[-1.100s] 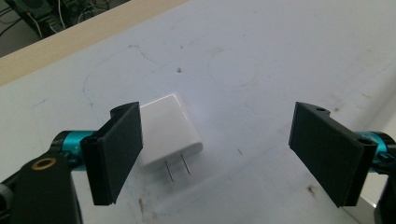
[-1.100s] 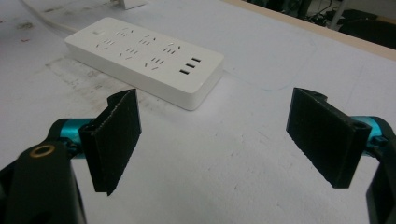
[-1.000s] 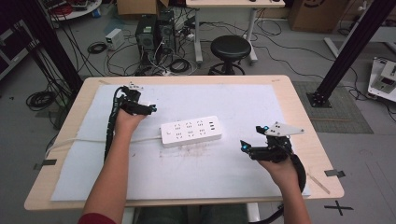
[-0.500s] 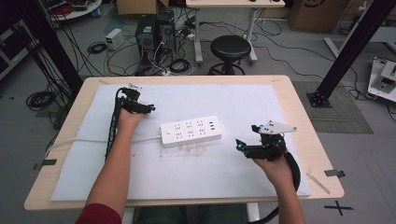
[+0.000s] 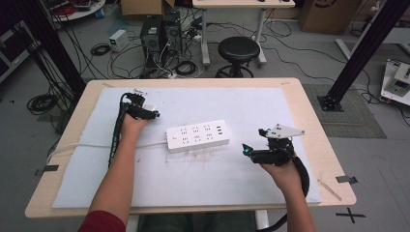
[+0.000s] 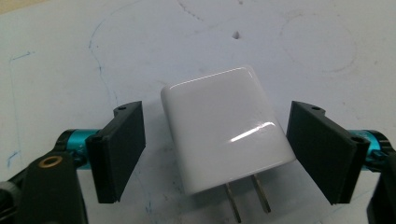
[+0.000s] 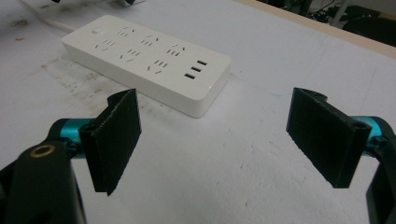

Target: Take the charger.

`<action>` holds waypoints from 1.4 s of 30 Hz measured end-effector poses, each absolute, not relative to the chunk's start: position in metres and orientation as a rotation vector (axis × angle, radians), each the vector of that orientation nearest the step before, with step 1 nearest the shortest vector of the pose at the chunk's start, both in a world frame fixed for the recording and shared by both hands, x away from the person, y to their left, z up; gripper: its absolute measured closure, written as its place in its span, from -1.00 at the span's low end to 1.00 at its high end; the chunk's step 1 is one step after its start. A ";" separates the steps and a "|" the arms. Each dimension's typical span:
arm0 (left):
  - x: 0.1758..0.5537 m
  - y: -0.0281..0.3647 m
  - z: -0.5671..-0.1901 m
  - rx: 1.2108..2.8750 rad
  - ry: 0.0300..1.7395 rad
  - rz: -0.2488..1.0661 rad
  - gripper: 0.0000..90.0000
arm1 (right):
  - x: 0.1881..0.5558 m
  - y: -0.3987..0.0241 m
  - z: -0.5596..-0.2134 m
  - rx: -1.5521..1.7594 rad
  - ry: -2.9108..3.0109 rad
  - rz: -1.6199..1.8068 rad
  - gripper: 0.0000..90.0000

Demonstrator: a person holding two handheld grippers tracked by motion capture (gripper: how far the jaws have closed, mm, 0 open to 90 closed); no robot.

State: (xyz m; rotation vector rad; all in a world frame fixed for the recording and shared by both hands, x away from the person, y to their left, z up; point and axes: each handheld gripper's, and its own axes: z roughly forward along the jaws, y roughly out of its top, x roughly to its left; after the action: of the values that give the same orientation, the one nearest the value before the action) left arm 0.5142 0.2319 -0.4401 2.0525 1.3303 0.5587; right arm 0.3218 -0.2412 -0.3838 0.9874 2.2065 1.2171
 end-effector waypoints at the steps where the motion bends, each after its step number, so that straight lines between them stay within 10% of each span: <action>1: 0.514 0.232 -0.440 2.054 1.330 0.560 -0.50 | 0.321 -0.242 -0.384 0.993 2.204 1.218 -0.60; 21: 0.513 0.227 -0.440 2.054 1.347 0.547 -0.06 | 0.320 -0.245 -0.385 1.006 2.201 1.221 -0.60; 42: 0.471 0.241 -0.377 2.004 1.182 0.565 -0.05 | 0.318 -0.248 -0.371 0.973 2.211 1.244 -0.60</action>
State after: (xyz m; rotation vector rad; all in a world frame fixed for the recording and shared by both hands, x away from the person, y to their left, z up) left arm 0.4713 0.2409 -0.3773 2.0038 1.1815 0.5646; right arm 0.3182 -0.2475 -0.3712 0.9731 2.2113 1.2438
